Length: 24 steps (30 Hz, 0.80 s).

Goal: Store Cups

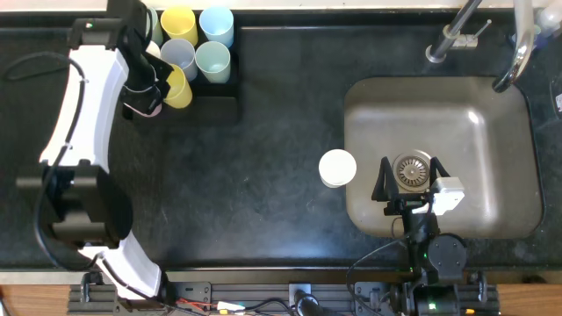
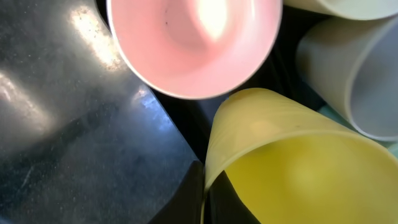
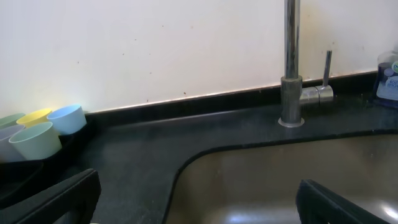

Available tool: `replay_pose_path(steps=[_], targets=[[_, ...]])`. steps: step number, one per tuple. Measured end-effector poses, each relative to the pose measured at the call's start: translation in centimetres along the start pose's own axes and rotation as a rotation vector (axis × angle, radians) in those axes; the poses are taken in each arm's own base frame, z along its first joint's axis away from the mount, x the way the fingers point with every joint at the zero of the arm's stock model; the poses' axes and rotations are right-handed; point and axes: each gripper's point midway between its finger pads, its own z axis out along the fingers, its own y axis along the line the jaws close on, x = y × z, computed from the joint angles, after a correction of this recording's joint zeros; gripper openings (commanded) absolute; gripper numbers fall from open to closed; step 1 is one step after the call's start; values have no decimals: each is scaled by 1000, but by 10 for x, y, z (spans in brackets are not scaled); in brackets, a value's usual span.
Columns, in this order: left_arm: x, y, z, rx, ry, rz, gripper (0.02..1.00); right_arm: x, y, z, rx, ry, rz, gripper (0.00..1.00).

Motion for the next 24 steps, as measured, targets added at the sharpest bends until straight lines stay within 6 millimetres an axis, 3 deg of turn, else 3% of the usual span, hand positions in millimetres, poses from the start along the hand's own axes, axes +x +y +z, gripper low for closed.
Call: replay_pose_path(steps=[12,17,18,19,20,21,22,24], targets=[[-2,-3,39,-59,30,-23,56,0,0,0,0,0,0,998],[-2,-3,44,-67,33,-22,66,0,0,0,0,0,0,998],[-2,-3,44,-67,33,-22,128,0,0,0,0,0,0,998],[-2,-3,44,-67,32,-22,270,0,0,0,0,0,0,998],[-3,-4,44,-66,29,-22,437,0,0,0,0,0,0,998],[-4,-6,44,-56,23,-26,682,0,0,0,0,0,0,996],[-5,-8,45,-51,21,-30,805,0,0,0,0,0,0,998],[-5,-8,46,-54,22,-30,917,0,0,0,0,0,0,998]])
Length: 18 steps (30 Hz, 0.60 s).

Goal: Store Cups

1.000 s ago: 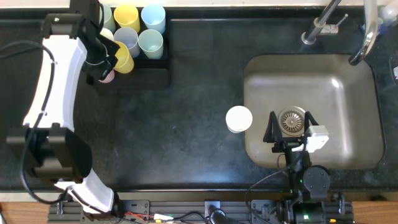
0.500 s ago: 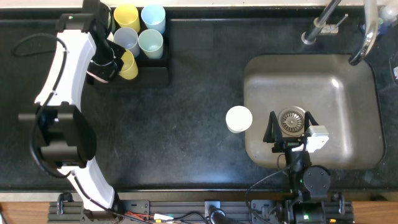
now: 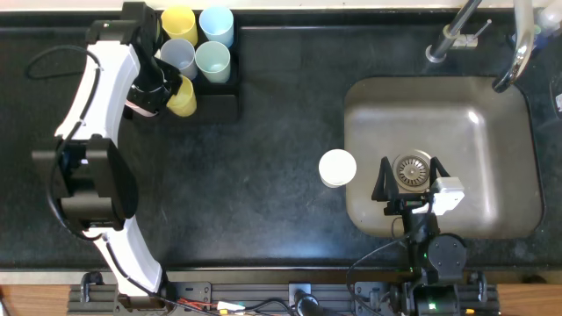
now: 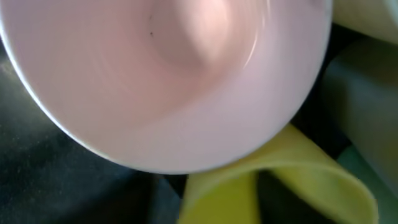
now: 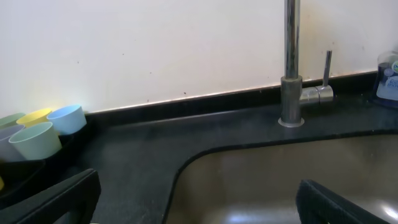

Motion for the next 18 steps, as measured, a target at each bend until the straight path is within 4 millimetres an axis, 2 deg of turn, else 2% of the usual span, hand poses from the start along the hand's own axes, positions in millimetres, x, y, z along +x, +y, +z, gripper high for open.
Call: replay_pose_path(steps=[3,11,14,18], targets=[[0,0,0,-1,0,-6,998,0,0,0,1,1,0,998],[11,-5,-7,10,-12,21,998,0,0,0,0,0,0,998],[28,-13,-27,53,-35,88,998,0,0,0,0,0,0,996],[63,-25,-72,156,-90,230,998,0,0,0,0,1,0,998]])
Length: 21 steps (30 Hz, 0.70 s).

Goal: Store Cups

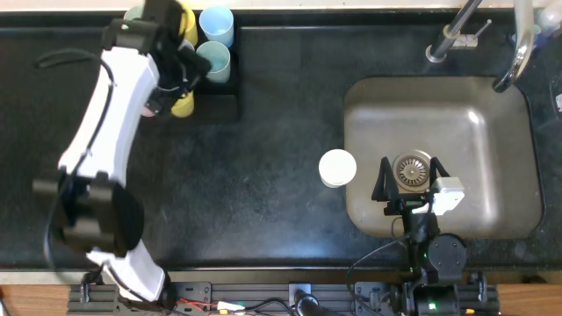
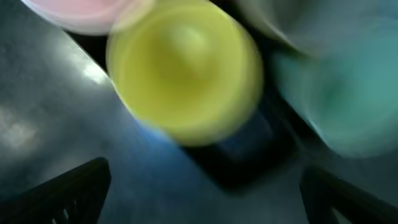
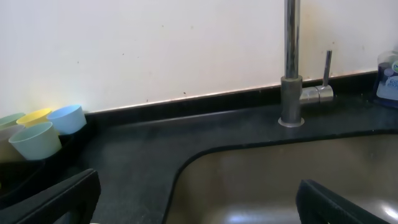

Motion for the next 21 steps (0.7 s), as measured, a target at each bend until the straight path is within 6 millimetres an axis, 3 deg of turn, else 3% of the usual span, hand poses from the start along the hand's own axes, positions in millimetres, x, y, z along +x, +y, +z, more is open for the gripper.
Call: replay_pose_path(steps=[3,7,10,12,15,17,21], targets=[[26,-17,-36,82,-40,141,998,0,0,0,0,0,0,996],[54,-24,-80,159,-107,346,998,0,0,0,0,0,0,996],[60,-13,-115,213,-180,490,998,0,0,0,0,0,0,998],[57,9,-131,228,-235,571,998,0,0,0,0,0,0,998],[48,48,-133,238,-327,644,998,0,0,0,0,0,0,996],[40,74,-121,239,-400,670,998,0,0,0,0,0,0,996],[22,107,-97,292,-609,708,998,0,0,0,0,0,0,996]])
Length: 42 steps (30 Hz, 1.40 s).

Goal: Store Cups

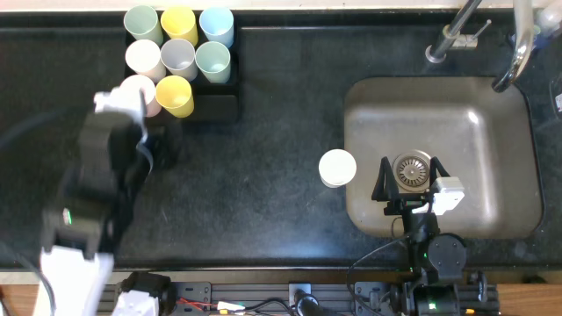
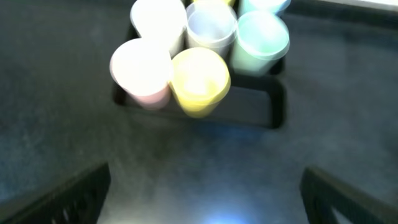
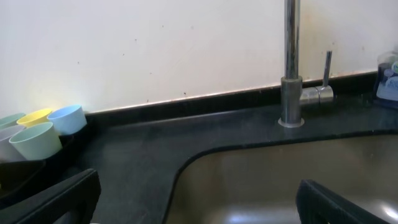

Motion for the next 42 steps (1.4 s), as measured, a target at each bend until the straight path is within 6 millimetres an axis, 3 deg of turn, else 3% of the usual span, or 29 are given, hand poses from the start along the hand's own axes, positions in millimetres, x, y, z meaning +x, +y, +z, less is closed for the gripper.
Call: replay_pose_path(steps=[4,8,12,17,32,42], targets=[[8,20,0,2,-291,47,998,0,0,0,0,0,0,996],[23,24,-4,15,-498,84,998,0,0,0,0,1,0,998],[57,26,7,25,-521,107,998,0,0,0,0,0,0,998],[81,26,13,47,-535,116,998,0,0,0,0,0,0,996],[85,1,11,167,-572,112,998,0,0,0,0,0,0,996],[86,-3,10,181,-573,116,998,0,0,0,0,0,0,996]])
